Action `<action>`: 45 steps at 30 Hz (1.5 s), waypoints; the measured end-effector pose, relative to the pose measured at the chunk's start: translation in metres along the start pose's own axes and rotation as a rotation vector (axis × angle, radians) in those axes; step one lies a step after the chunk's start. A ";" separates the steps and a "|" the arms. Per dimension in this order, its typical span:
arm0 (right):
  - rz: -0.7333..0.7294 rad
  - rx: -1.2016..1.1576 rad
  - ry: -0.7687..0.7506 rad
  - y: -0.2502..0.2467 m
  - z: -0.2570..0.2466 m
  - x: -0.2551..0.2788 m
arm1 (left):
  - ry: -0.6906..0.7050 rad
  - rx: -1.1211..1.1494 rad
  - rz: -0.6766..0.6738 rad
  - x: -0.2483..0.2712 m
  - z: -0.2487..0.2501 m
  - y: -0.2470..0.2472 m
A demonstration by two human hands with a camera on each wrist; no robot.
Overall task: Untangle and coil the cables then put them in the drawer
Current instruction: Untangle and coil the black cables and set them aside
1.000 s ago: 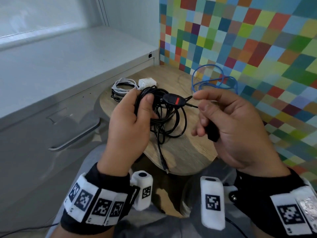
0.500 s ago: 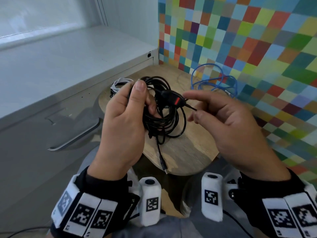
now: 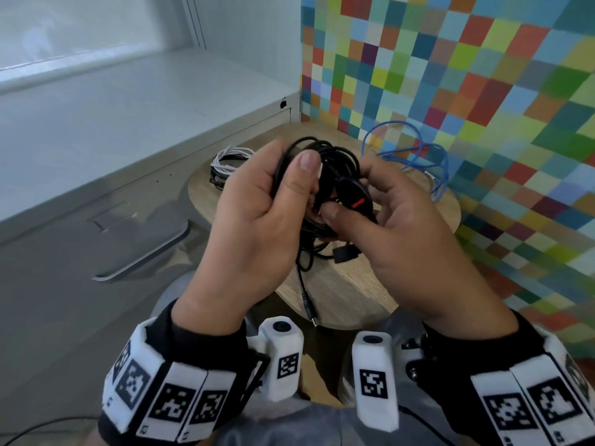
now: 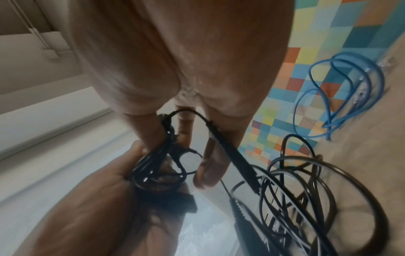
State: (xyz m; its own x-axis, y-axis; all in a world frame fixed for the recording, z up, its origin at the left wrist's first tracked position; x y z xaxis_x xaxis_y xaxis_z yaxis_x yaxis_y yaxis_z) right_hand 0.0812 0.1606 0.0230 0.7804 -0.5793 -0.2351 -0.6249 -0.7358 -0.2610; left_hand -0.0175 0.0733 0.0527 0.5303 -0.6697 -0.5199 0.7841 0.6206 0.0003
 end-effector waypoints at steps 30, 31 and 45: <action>0.055 -0.220 0.107 -0.001 0.037 -0.003 | -0.054 -0.215 0.100 0.008 -0.028 -0.006; 0.055 -0.208 0.112 -0.002 0.037 -0.003 | -0.049 -0.231 0.099 0.008 -0.027 -0.005; 0.113 0.059 -0.106 -0.015 -0.013 -0.003 | -0.021 -0.059 0.008 -0.011 0.004 -0.004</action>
State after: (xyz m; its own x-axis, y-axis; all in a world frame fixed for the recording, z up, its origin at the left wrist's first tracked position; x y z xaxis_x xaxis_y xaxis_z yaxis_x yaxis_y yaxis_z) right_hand 0.0886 0.1695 0.0398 0.7007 -0.6146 -0.3623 -0.7108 -0.6447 -0.2813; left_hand -0.0256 0.0765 0.0614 0.5438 -0.6722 -0.5023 0.7596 0.6488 -0.0458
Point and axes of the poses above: each hand's wrist, its own x-axis away from the middle knuckle, its own y-axis out of the palm, z = x × y, the point moved 10 cm from there along -x, towards the middle knuckle, and after that the axes turned 12 degrees about x, right-handed, at the moved point
